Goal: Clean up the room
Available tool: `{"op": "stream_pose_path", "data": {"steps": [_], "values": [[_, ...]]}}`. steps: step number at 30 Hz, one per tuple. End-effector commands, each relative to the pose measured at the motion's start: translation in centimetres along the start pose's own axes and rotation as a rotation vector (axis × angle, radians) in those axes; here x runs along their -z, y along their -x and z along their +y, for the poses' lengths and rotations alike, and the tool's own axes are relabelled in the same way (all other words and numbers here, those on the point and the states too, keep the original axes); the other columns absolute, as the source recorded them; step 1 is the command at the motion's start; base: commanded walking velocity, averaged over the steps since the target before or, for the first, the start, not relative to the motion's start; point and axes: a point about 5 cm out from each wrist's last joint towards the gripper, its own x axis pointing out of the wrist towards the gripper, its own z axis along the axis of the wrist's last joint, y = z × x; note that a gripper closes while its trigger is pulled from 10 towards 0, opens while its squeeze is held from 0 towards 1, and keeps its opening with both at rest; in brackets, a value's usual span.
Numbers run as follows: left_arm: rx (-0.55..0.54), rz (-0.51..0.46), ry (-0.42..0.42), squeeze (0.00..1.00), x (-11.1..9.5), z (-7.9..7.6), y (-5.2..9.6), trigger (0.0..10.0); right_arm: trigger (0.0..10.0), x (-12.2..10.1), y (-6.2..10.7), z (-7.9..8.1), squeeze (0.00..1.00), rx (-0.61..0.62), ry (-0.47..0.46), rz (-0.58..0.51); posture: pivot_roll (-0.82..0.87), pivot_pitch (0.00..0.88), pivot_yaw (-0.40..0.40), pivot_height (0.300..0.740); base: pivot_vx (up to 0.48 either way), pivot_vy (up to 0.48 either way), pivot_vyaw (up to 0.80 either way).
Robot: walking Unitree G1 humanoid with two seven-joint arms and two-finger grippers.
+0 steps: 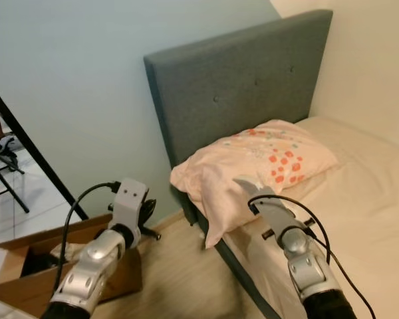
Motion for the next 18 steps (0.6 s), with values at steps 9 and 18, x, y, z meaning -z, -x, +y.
{"op": "stream_pose_path", "data": {"steps": [9, 18], "values": [[-0.168, 0.038, 0.017, 0.00, 1.3, 1.3, 0.7, 10.0, 10.0, -3.3, 0.1, -0.2, 0.00, -0.002, 0.026, -0.195, -0.16, 0.098, 0.030, 0.611, 0.000, 0.000, 0.00], [-0.260, 0.034, 0.036, 0.00, 1.7, 1.8, 1.8, 10.0, 10.0, -5.1, -0.2, 0.6, 0.00, -0.057, 0.114, -0.271, -0.12, 0.096, -0.045, 0.611, 0.000, 0.000, 0.00]]}}
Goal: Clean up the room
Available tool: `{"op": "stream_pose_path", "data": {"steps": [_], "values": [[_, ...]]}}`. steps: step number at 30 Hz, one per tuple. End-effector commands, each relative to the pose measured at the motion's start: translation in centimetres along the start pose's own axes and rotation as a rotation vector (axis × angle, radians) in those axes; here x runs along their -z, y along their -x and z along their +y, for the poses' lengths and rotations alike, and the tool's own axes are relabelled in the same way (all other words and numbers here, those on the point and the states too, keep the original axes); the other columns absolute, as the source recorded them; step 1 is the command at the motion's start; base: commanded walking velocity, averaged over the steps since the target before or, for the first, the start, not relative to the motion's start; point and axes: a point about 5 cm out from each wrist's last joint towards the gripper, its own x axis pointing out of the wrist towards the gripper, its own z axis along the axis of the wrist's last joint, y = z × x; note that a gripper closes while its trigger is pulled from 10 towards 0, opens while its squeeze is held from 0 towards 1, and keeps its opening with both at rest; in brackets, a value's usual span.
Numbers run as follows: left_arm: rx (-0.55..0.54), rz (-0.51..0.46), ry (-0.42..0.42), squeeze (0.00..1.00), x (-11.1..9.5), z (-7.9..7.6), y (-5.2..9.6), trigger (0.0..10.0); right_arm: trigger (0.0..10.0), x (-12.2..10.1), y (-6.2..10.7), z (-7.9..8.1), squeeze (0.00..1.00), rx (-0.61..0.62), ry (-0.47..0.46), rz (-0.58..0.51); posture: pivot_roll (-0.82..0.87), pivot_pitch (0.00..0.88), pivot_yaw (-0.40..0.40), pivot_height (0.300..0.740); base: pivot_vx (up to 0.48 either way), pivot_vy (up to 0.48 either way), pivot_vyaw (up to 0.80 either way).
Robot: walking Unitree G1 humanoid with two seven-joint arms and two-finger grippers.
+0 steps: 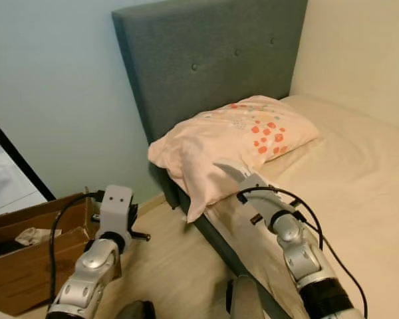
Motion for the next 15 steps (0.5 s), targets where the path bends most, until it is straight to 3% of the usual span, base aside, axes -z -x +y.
{"op": "stream_pose_path", "data": {"steps": [1, 5, 7, 11, 15], "values": [[-0.052, -0.005, 0.005, 0.00, 0.1, 0.8, 0.6, 10.0, 10.0, -0.6, -0.3, 0.0, 0.00, -0.016, 0.067, -0.030, -0.09, 0.097, -0.072, 0.611, 0.000, 0.000, 0.00], [-0.061, -0.008, 0.005, 0.00, 0.1, 0.9, 0.7, 10.0, 10.0, -0.6, -0.5, -0.1, 0.00, -0.019, 0.086, -0.027, -0.09, 0.097, -0.074, 0.611, 0.000, 0.000, 0.00], [-0.079, -0.010, -0.006, 0.00, 0.2, 1.1, 1.0, 10.0, 10.0, -0.1, -0.7, -0.3, 0.00, -0.027, 0.156, -0.007, -0.08, 0.099, -0.084, 0.611, 0.000, 0.000, 0.00], [-0.080, -0.014, -0.029, 0.00, 0.2, 1.2, 1.2, 10.0, 10.0, 0.7, -0.9, -0.8, 0.00, -0.021, 0.201, 0.031, -0.08, 0.106, -0.082, 0.611, 0.000, 0.000, 0.00], [-0.029, -0.026, -0.055, 0.00, -0.3, 0.7, 0.9, 10.0, 10.0, 1.6, -0.8, -1.4, 0.00, -0.001, 0.179, 0.074, -0.09, 0.121, -0.057, 0.611, 0.000, 0.000, 0.00]]}}
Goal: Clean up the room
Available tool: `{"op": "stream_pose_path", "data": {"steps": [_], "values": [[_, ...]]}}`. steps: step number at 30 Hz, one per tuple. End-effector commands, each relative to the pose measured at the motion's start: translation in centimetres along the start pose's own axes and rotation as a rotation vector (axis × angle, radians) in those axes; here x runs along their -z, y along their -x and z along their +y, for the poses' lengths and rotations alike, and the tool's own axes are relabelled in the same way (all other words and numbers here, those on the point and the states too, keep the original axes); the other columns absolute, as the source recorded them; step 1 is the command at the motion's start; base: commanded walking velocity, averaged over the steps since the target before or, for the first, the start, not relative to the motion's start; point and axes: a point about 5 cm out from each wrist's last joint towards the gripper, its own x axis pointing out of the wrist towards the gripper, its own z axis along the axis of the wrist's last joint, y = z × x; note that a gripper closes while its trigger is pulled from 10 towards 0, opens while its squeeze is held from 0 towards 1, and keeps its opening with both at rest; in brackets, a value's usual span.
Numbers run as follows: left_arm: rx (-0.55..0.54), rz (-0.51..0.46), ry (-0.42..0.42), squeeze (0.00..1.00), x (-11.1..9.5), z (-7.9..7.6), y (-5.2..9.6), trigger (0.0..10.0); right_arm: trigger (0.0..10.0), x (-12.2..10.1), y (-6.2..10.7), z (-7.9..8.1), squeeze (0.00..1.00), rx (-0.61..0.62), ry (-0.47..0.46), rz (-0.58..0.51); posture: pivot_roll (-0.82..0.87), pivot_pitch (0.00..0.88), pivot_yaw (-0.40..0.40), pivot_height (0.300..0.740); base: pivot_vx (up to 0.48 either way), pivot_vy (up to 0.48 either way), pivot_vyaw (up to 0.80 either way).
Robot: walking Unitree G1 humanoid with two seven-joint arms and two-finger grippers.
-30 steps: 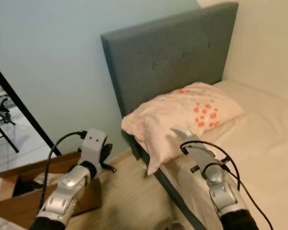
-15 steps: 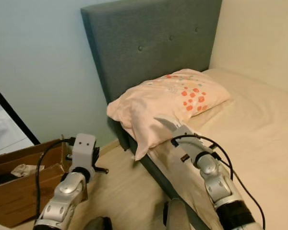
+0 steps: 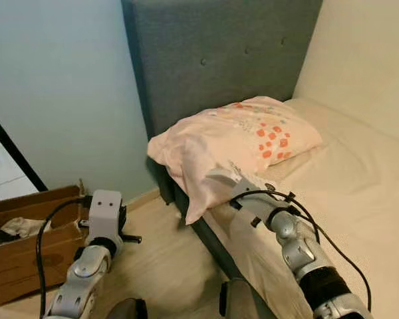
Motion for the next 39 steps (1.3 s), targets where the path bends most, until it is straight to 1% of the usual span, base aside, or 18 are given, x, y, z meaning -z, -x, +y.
{"op": "stream_pose_path", "data": {"steps": [1, 3, 6, 8, 11, 15, 19, 20, 24, 25, 27, 28, 29, 31, 35, 37, 38, 39], "values": [[0.039, -0.006, -0.033, 0.00, -0.3, -0.3, -0.1, 10.0, 10.0, 0.4, 0.2, -0.6, 0.00, 0.025, -0.017, 0.020, -0.09, 0.120, -0.056, 0.606, 0.000, 0.000, 0.00], [0.044, -0.007, -0.036, 0.00, -0.4, -0.2, -0.2, 10.0, 10.0, 0.5, 0.2, -0.6, 0.00, 0.026, -0.023, 0.024, -0.09, 0.119, -0.058, 0.602, 0.000, 0.000, 0.00], [0.032, -0.008, -0.032, 0.00, -0.5, 0.4, -0.2, 10.0, 10.0, 0.3, 0.2, -0.3, 0.00, 0.017, -0.041, 0.016, -0.08, 0.103, -0.062, 0.592, 0.000, 0.000, 0.00], [-0.001, 0.013, -0.004, 0.00, 0.0, 0.8, -0.2, 10.0, 10.0, 0.2, 0.1, 0.3, 0.00, 0.006, -0.041, 0.014, -0.09, 0.114, -0.053, 0.582, 0.000, 0.000, 0.00], [0.005, 0.018, 0.013, 0.00, 0.0, 0.5, -0.1, 10.0, 10.0, 0.2, 0.1, 0.5, 0.00, 0.001, -0.047, 0.013, -0.09, 0.114, -0.050, 0.572, 0.000, 0.000, 0.00], [0.013, 0.017, 0.014, 0.00, -0.1, 0.2, -0.2, 10.0, 10.0, 0.3, 0.1, 0.6, 0.00, -0.008, -0.018, 0.014, -0.10, 0.120, -0.045, 0.557, 0.000, 0.000, 0.00], [0.019, 0.015, 0.009, 0.00, -0.2, 0.0, -0.3, 10.0, 10.0, 0.4, 0.2, 0.4, 0.00, 0.000, -0.007, 0.012, -0.09, 0.121, -0.047, 0.553, 0.000, 0.000, 0.00], [0.024, 0.012, 0.008, 0.00, -0.3, -0.2, -0.3, 10.0, 10.0, 0.5, 0.2, 0.0, 0.00, 0.014, 0.000, 0.016, -0.09, 0.120, -0.048, 0.553, 0.000, 0.000, 0.00], [0.028, 0.008, 0.004, 0.00, -0.3, -0.3, -0.1, 10.0, 10.0, 0.3, 0.2, -3.3, 0.00, 0.120, 0.023, 0.024, -0.09, 0.109, -0.051, 0.553, 0.000, 0.000, 0.00], [0.028, 0.008, 0.004, 0.00, -0.3, -0.3, -0.1, 10.0, 10.0, 0.3, 0.2, -3.3, 0.00, 0.120, 0.023, 0.024, -0.09, 0.109, -0.051, 0.553, 0.000, 0.000, 0.00], [0.029, 0.005, 0.003, 0.00, -0.3, -0.2, -0.1, 10.0, 10.0, 0.1, 0.2, -4.6, 0.00, 0.162, 0.056, 0.033, -0.09, 0.106, -0.052, 0.553, 0.000, 0.000, 0.00], [0.029, 0.005, 0.003, 0.00, -0.3, -0.2, -0.1, 10.0, 10.0, 0.1, 0.2, -4.6, 0.00, 0.162, 0.056, 0.033, -0.09, 0.106, -0.052, 0.553, 0.000, 0.000, 0.00], [0.032, 0.002, 0.001, 0.00, -0.4, -0.1, 0.0, 10.0, 10.0, 0.3, 0.3, -5.9, 0.00, 0.206, 0.101, 0.059, -0.09, 0.103, -0.051, 0.553, 0.000, 0.000, 0.00], [0.039, -0.004, 0.002, 0.00, -0.4, -0.1, 0.0, 10.0, 10.0, 0.5, 0.5, -6.9, 0.00, 0.245, 0.146, 0.083, -0.09, 0.101, -0.051, 0.553, 0.000, 0.000, 0.00], [0.066, -0.015, 0.002, 0.00, -0.5, -0.2, 0.0, 10.0, 10.0, 1.2, 0.6, -7.7, 0.00, 0.280, 0.190, 0.126, -0.09, 0.098, -0.051, 0.553, 0.000, 0.000, 0.00], [0.078, -0.018, -0.001, 0.00, -0.6, -0.4, 0.0, 10.0, 10.0, 1.6, 0.6, -7.6, 0.00, 0.274, 0.193, 0.148, -0.09, 0.096, -0.050, 0.553, 0.000, 0.000, 0.00], [0.111, -0.026, -0.008, 0.00, -0.7, -0.6, -0.1, 10.0, 10.0, 2.1, 0.4, -7.0, 0.00, 0.245, 0.190, 0.176, -0.09, 0.096, -0.050, 0.553, 0.000, 0.000, 0.00], [0.154, -0.041, -0.026, 0.00, -1.0, -1.1, -0.1, 10.0, 10.0, 2.6, 0.2, -6.0, 0.00, 0.192, 0.135, 0.203, -0.08, 0.090, -0.049, 0.553, 0.000, 0.000, 0.00]]}}
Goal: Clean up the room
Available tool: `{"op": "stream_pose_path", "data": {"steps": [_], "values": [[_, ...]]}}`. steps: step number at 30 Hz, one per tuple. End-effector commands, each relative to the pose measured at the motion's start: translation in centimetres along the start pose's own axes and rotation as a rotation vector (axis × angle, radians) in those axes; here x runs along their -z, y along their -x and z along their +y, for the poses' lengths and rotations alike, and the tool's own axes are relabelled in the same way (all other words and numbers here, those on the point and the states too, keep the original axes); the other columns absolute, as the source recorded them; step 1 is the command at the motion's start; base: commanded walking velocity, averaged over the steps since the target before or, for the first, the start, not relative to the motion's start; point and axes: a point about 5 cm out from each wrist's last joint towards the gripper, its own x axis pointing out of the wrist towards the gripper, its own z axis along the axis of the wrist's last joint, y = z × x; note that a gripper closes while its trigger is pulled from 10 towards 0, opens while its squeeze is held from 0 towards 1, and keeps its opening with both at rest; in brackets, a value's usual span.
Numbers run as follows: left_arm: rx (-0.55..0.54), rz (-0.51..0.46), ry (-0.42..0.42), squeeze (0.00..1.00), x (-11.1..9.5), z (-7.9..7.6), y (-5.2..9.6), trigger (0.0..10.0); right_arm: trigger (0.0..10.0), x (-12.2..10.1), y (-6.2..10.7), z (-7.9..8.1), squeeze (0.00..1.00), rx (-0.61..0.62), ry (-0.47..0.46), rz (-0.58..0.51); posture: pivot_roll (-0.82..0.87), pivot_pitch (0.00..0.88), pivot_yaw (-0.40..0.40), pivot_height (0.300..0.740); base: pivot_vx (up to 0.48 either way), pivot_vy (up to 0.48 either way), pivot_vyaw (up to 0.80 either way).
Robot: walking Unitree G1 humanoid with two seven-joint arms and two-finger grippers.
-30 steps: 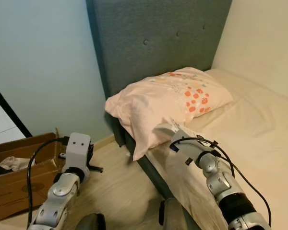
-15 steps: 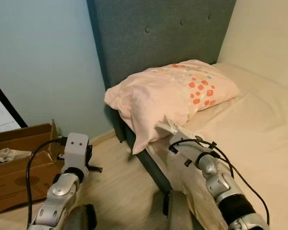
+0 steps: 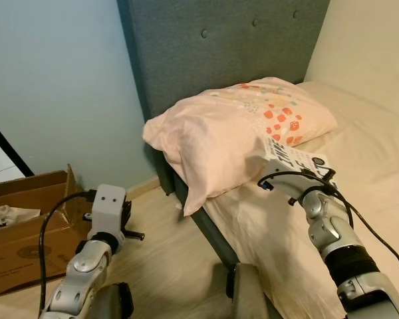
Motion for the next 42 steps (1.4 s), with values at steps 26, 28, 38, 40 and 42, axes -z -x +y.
{"op": "stream_pose_path", "data": {"steps": [26, 28, 38, 40, 42], "values": [[0.282, -0.052, -0.126, 0.00, -1.0, -2.1, -0.6, 10.0, 10.0, -0.5, 0.9, 10.1, 0.00, -0.525, -0.318, 0.237, -0.09, 0.105, -0.035, 0.553, 0.000, 0.000, 0.00], [0.287, -0.051, -0.125, 0.00, -1.0, -2.2, -0.5, 10.0, 10.0, -0.4, 0.9, 10.1, 0.00, -0.526, -0.307, 0.251, -0.09, 0.105, -0.035, 0.553, 0.000, 0.000, 0.00], [0.339, -0.046, -0.137, 0.00, -0.8, -2.5, -0.5, 10.0, 10.0, 0.9, 1.4, 9.8, 0.00, -0.558, 0.006, 0.325, -0.10, 0.111, -0.035, 0.553, 0.000, 0.000, 0.00], [0.339, -0.046, -0.137, 0.00, -0.8, -2.5, -0.5, 10.0, 10.0, 0.9, 1.4, 9.8, 0.00, -0.558, 0.006, 0.325, -0.10, 0.111, -0.035, 0.553, 0.000, 0.000, 0.00], [0.344, -0.048, -0.144, 0.00, -0.9, -2.5, -0.6, 10.0, 10.0, 1.2, 1.1, 9.2, 0.00, -0.490, 0.003, 0.348, -0.10, 0.114, -0.035, 0.553, 0.000, 0.000, 0.00]]}}
